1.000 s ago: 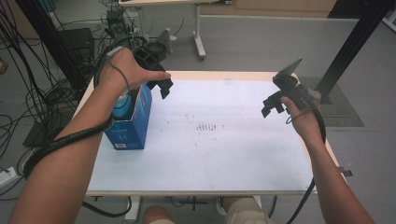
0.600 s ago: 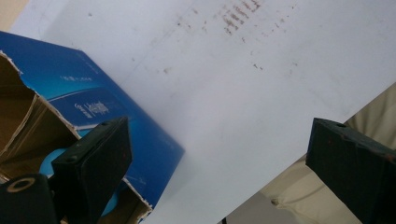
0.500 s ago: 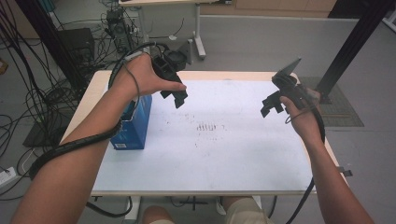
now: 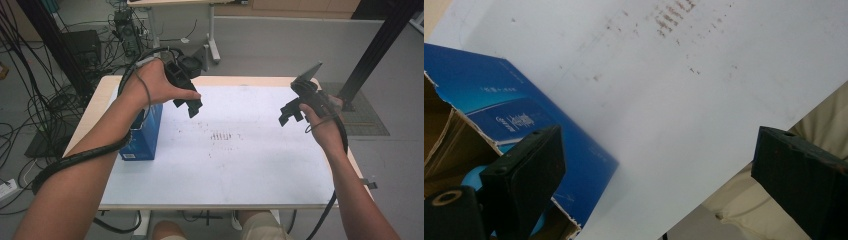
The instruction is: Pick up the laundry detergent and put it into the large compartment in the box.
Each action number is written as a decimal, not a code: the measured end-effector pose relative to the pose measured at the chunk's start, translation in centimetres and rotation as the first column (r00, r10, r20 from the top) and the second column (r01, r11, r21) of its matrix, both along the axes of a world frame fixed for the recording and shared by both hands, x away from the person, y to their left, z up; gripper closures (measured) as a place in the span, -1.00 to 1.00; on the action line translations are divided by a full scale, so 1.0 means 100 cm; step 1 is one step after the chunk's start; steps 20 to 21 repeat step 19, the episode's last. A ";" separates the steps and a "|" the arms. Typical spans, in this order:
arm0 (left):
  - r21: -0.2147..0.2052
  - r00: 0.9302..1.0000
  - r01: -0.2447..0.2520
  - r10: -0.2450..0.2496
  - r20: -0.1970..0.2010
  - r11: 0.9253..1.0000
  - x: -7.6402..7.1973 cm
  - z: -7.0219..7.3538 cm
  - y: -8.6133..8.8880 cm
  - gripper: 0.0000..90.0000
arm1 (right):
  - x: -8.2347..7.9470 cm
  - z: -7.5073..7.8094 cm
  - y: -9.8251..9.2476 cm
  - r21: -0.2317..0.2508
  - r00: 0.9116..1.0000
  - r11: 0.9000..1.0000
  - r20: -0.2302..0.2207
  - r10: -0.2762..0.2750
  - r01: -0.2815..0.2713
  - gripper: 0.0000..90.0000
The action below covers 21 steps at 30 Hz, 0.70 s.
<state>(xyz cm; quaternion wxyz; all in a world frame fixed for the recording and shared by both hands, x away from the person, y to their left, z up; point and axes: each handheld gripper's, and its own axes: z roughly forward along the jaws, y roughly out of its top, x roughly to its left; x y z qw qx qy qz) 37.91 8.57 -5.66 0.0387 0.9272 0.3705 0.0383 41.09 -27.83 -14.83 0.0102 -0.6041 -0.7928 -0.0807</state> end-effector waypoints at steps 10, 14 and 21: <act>0.001 1.000 0.000 0.000 -0.004 1.000 0.001 -0.002 0.000 -0.83 | -0.001 0.001 -0.001 0.001 1.000 1.000 0.003 0.001 -0.001 -0.88; -0.002 1.000 -0.001 0.001 -0.002 1.000 0.000 -0.002 0.000 -0.83 | -0.001 0.001 0.000 0.000 1.000 1.000 0.002 0.000 0.000 -0.88; -0.010 1.000 0.000 0.000 0.000 1.000 -0.003 -0.002 0.001 -0.83 | -0.003 0.001 0.000 0.000 1.000 1.000 0.005 0.002 -0.002 -0.88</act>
